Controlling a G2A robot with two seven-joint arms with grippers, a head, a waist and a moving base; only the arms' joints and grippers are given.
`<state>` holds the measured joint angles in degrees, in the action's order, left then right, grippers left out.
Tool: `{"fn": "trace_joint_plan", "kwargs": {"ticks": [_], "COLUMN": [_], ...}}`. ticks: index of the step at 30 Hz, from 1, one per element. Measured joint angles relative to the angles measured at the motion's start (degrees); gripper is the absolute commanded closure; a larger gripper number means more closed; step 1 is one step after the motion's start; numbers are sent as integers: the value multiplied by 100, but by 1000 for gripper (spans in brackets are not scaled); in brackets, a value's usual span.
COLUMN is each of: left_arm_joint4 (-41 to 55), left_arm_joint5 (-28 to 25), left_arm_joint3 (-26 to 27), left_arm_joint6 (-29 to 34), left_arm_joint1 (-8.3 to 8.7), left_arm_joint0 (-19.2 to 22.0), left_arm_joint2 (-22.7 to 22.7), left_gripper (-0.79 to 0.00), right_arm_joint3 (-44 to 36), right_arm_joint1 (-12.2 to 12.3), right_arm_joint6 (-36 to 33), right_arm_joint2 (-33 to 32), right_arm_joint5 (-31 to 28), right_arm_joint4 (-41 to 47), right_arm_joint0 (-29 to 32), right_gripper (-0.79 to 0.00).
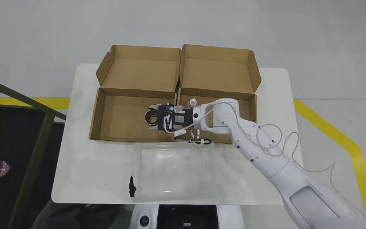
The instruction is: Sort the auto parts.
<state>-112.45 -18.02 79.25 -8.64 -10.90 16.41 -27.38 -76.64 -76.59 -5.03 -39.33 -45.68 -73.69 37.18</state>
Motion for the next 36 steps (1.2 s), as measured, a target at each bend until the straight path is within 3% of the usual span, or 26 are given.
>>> {"fn": "trace_joint_plan", "kwargs": {"ticks": [10,14,21,30,36], "left_arm_joint4": [0,0,0,0,0], "left_arm_joint5": [0,0,0,0,0], "left_arm_joint3": [0,0,0,0,0], "left_arm_joint6": [0,0,0,0,0], "left_arm_joint1": [0,0,0,0,0], "left_arm_joint0": [0,0,0,0,0], "left_arm_joint2": [0,0,0,0,0], "left_gripper": [-785,-785,-785,-785,-785], "right_arm_joint3": [838,1102,1539,1895,2031], "right_arm_joint1": [-314,-429,-611,-764,-831], "right_arm_joint6": [-74,-96,-170,-242,-253], "right_arm_joint2": [463,610,769,866,872], "right_arm_joint5": [22,64,85,44,41], "right_arm_joint4": [205,178,218,209,168], "right_arm_joint0": [-320,-421,-567,-634,-657], "right_gripper": [0,-49,-68,-209,-351]}}
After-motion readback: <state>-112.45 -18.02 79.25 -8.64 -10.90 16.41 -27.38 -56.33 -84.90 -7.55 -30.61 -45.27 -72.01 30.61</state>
